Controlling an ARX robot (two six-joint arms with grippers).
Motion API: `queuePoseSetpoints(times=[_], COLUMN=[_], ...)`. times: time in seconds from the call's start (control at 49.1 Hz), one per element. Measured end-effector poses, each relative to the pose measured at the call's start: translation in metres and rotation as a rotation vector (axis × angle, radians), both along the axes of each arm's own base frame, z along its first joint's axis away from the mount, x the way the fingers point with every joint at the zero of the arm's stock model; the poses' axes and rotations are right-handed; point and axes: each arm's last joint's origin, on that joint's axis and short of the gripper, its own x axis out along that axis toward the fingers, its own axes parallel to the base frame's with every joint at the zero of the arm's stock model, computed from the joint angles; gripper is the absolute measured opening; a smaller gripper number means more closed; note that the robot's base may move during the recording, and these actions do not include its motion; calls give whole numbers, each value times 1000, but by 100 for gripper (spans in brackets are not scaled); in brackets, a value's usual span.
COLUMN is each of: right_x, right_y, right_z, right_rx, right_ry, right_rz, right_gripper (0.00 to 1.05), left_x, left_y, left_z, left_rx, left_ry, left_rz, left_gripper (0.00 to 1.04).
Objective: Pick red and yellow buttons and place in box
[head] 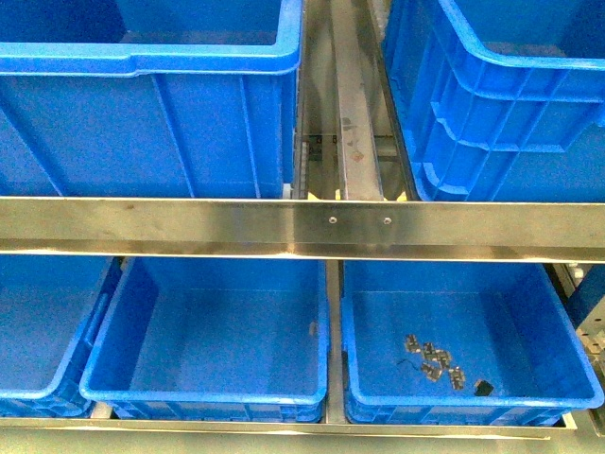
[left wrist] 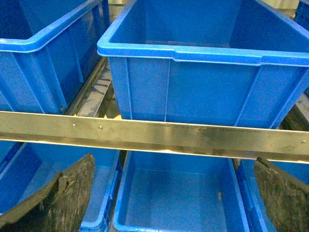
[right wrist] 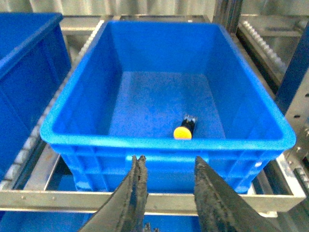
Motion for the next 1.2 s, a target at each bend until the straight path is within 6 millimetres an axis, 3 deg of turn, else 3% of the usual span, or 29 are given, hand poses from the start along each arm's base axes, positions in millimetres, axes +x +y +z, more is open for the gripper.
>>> queuePoseSetpoints(times=[0.163,0.692,1.201], right_x=[-14,-47,-66], right_y=[0,0,0], right_z=[-23,-67,-87], right_rx=[1,3,4], right_ry=[2,-4,-3], right_rz=[0,0,0], right_gripper=[5,6,6], left_x=[0,0,0], left_y=[0,0,0], left_z=[0,0,0], left_rx=[0,0,0], left_ry=[0,0,0], left_rz=[0,0,0], left_gripper=[97,97,97])
